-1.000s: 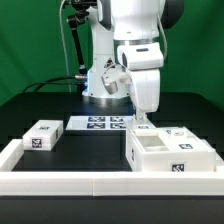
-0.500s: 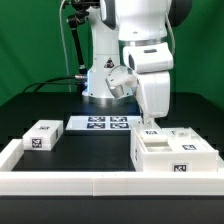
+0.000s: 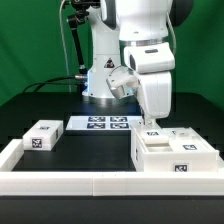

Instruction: Assemble cabinet

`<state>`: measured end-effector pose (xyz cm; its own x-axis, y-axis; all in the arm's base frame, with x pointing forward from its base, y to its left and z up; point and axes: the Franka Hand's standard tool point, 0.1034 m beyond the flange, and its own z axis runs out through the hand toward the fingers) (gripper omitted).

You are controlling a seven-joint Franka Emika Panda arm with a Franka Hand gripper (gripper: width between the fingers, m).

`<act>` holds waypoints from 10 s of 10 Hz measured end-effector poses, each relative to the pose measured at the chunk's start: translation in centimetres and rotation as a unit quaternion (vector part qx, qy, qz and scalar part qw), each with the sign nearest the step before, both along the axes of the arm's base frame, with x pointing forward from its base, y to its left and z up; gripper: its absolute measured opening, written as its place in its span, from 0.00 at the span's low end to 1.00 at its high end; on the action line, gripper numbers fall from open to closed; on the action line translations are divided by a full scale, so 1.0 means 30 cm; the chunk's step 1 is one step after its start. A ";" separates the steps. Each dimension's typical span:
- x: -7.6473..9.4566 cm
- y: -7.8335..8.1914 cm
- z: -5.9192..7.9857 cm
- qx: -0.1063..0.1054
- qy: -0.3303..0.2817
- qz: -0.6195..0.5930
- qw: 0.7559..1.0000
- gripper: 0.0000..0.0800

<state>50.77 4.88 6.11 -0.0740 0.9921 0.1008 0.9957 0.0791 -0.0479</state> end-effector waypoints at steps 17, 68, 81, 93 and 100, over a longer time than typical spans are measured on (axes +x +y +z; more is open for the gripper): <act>0.232 0.016 -0.002 0.020 -0.008 -0.005 1.000 0.09; -0.035 0.087 -0.191 0.118 -0.069 -0.651 0.747 0.46; -0.045 0.001 0.060 0.084 -0.072 -0.630 0.769 0.00; 0.067 0.056 0.235 0.070 -0.049 -0.620 0.780 0.00; 0.101 0.140 0.221 0.075 -0.036 -0.623 0.778 0.00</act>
Offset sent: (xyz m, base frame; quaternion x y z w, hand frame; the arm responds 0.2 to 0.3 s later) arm 0.0418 0.0112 -0.0040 0.0046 0.0090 -0.0238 0.9997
